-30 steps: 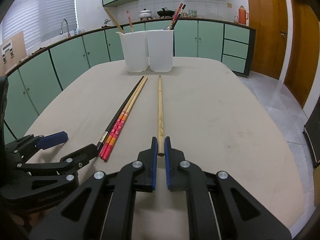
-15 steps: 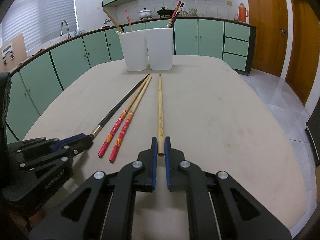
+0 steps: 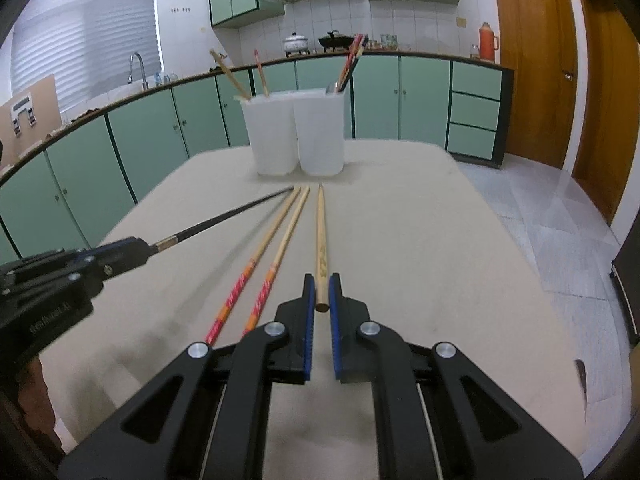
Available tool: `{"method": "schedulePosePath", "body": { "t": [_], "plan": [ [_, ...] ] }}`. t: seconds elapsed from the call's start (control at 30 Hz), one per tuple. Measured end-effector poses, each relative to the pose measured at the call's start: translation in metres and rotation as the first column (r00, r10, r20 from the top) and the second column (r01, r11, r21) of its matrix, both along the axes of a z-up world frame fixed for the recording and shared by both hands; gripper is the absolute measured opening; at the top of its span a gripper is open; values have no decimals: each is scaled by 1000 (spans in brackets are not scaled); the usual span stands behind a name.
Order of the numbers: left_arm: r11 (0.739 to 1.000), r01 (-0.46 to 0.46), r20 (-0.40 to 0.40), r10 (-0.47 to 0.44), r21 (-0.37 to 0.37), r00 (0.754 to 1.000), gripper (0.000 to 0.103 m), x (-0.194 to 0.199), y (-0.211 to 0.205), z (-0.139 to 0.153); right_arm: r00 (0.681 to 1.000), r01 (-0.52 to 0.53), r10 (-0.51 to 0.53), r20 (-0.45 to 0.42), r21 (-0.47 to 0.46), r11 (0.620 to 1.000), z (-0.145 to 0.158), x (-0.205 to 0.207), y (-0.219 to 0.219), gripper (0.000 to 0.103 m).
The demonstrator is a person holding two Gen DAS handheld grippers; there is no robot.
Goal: Organize utensils
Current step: 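Carry the wooden and black chopsticks to the white holder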
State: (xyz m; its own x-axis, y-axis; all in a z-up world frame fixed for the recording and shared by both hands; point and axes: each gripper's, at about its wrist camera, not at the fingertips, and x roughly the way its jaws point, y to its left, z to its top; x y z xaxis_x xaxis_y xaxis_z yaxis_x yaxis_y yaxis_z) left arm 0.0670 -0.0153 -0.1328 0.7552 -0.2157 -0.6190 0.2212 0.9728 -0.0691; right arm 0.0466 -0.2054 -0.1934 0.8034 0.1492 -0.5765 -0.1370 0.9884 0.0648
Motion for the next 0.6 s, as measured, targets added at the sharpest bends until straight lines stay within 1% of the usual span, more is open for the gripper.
{"method": "schedulePosePath", "body": {
  "t": [0.1,0.37,0.53,0.6],
  "plan": [
    [1000,2,42,-1,-5,999,6,0,2,18,1000,-4,4,24,5,1000,16,0,-4,6],
    [1000,1,121,1,-16,993,6,13,5,49,996,-31,30,78,22,999,57,7,-11,6],
    [1000,6,185,-3,-14,983,6,28,1,73,994,-54,49,95,52,997,86,25,-16,6],
    [1000,6,209,-4,-9,978,6,35,-2,82,993,-66,60,98,56,996,101,38,-17,6]
  ]
}}
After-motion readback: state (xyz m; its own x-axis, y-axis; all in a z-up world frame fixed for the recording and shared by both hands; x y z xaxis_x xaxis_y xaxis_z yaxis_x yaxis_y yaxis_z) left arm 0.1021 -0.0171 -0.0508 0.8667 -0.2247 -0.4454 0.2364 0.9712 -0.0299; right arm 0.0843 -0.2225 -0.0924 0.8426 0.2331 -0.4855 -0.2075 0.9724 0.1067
